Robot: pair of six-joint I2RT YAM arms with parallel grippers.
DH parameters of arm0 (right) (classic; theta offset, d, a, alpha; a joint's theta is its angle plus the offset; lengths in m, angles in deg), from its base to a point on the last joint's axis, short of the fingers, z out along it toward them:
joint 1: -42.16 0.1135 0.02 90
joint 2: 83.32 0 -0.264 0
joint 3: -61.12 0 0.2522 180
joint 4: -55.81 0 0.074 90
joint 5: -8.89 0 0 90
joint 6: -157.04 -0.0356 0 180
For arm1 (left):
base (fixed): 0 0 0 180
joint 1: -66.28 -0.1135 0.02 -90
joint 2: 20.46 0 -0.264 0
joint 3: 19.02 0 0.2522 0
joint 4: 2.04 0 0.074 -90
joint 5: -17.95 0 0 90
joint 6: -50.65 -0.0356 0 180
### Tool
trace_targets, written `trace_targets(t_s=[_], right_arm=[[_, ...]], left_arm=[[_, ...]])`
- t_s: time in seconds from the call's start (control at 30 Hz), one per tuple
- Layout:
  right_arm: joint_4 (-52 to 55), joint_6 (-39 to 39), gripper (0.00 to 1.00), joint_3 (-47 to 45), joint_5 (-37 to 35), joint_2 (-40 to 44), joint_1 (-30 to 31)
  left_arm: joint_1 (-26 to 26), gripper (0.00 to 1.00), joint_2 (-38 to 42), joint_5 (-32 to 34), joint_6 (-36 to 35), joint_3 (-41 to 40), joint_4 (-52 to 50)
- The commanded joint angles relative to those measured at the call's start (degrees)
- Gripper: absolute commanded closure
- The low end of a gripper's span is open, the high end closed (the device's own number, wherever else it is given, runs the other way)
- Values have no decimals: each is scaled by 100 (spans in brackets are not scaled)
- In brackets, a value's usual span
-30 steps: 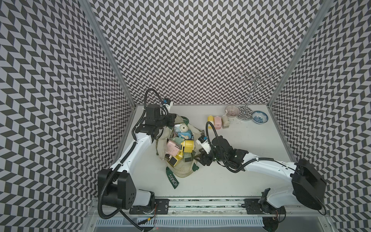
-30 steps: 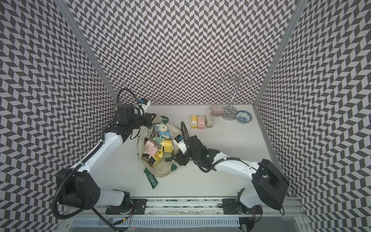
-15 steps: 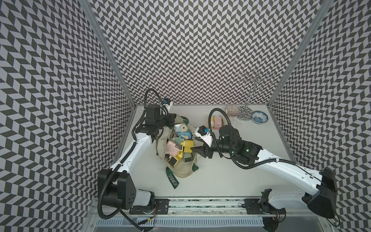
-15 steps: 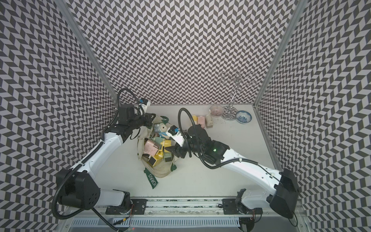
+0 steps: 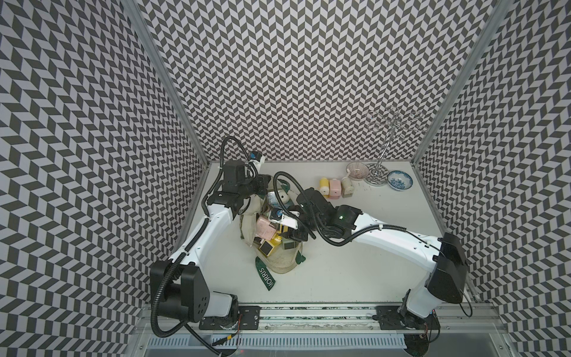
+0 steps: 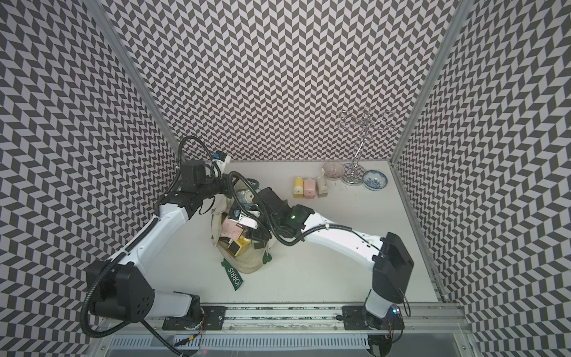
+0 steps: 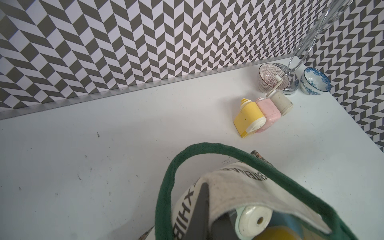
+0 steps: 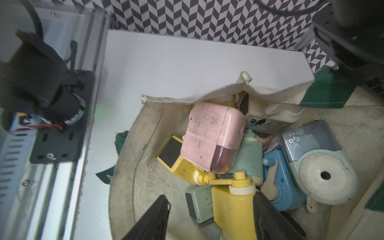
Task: Take out the pencil sharpeners from the tote bags
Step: Adjust the canvas bag at the center of the board, then pick up the pencil sharpener from the canvas bag.
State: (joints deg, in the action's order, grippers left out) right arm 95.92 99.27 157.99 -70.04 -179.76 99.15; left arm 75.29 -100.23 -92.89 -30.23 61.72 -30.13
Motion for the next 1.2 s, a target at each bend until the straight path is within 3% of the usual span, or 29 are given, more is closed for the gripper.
trace_targets(t_s=[0.0,0.47,0.97,1.17], right_arm=[[-62,696,33,189,-286,-108,69],[1105,1032,30,1347,-1485,-1265,171],[934,1149,28,847,-2231,-1219,-59],[883,1172,27,750,-2197,-1203,-162]], left_arm=[[-129,100,336,-122,83,186,971],[-171,100,383,-157,63,185,969],[-159,100,355,-127,43,193,927],[-159,100,348,-114,32,201,921]])
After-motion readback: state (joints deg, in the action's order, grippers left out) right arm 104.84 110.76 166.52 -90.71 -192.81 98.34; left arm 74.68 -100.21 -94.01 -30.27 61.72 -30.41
